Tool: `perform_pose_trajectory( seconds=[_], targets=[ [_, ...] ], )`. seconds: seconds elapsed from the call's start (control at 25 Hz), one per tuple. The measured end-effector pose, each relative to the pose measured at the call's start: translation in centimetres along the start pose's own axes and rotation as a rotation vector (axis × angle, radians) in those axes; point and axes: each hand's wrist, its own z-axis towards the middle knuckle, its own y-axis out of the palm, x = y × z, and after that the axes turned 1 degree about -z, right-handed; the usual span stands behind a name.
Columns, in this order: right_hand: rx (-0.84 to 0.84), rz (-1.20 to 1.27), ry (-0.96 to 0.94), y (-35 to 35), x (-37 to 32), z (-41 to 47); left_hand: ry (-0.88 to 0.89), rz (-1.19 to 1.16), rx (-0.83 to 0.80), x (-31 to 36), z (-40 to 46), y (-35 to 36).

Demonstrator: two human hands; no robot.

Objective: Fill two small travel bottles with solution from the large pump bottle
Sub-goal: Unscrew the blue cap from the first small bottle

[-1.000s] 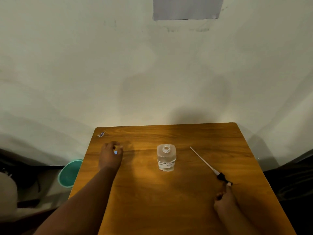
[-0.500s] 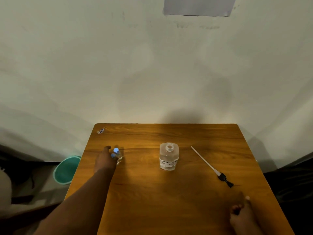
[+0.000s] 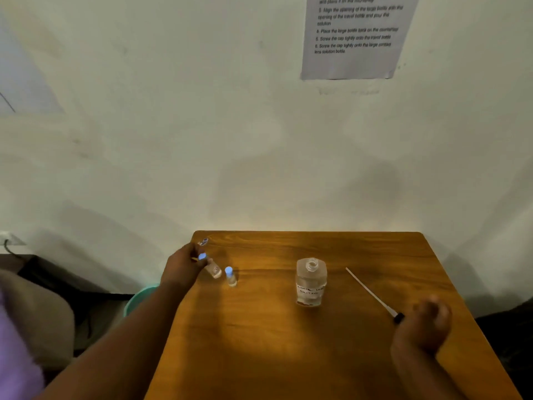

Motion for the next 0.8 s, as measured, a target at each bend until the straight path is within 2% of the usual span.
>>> perform_pose_trajectory(
  seconds=[0.04, 0.2, 0.32, 0.44, 0.6, 0.8],
  targets=[
    [-0.037, 0.037, -0.08, 1.7, -3.2, -2.1, 0.046, -0.031, 0.014, 1.0, 0.4, -1.9],
    [-0.555, 0.186, -0.325, 5.4, -14.0, -8.8, 0.245, -0.111, 0.012, 8.8, -0.5, -11.9],
    [-1.022, 0.046, -0.443, 8.4, -20.0, -15.5, 0.413, -0.173, -0.041, 15.0, -3.5, -17.6],
    [-1.372, -0.022, -0.478, 9.3, -24.3, -20.9, 0.58, -0.238, -0.066, 21.3, -8.1, -22.5],
    [-1.578, 0.147, -0.471, 6.2, -30.0, -26.2, 0.751, -0.307, -0.093, 26.5, -14.7, -27.6],
    [-1.827, 0.551, -0.199, 2.6, -33.2, -29.0, 0.837, -0.422, -0.143, 29.1, -19.8, -30.3]
  ],
)
